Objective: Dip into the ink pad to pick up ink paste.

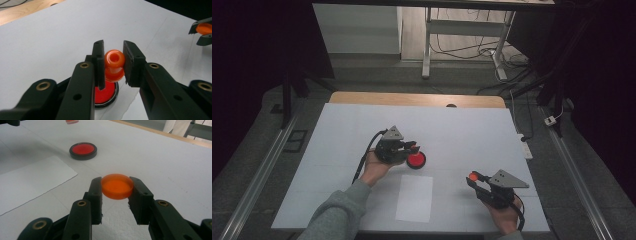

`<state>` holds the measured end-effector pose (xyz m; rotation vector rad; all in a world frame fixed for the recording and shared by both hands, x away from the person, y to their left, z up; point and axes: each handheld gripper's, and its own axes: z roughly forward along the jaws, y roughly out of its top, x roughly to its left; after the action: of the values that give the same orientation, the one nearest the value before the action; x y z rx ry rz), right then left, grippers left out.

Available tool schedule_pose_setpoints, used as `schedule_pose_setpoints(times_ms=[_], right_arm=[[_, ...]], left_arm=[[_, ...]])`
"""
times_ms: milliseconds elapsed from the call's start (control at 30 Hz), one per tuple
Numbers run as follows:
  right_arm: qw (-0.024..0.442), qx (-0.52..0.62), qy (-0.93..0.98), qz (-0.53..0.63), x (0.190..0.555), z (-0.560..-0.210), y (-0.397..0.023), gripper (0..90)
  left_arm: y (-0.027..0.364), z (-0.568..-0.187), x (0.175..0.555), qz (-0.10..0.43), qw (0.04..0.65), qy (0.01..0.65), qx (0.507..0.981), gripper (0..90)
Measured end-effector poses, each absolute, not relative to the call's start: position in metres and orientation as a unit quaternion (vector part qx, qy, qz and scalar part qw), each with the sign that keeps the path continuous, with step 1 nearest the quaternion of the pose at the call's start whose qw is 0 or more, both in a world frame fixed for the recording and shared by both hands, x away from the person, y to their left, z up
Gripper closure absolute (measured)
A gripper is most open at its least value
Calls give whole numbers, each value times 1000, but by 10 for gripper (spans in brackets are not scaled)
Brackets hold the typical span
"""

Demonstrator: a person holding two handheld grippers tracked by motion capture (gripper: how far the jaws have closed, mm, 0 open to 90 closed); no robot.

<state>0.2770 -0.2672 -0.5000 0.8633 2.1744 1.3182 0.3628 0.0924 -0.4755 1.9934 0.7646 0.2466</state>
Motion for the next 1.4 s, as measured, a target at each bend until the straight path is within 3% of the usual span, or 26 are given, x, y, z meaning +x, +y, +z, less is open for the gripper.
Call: schedule_pose_setpoints(times_ms=[1400], right_arm=[[222, 311, 792, 477, 278, -502, -266, 642]], left_arm=[[77, -510, 379, 105, 424, 324, 839, 724]])
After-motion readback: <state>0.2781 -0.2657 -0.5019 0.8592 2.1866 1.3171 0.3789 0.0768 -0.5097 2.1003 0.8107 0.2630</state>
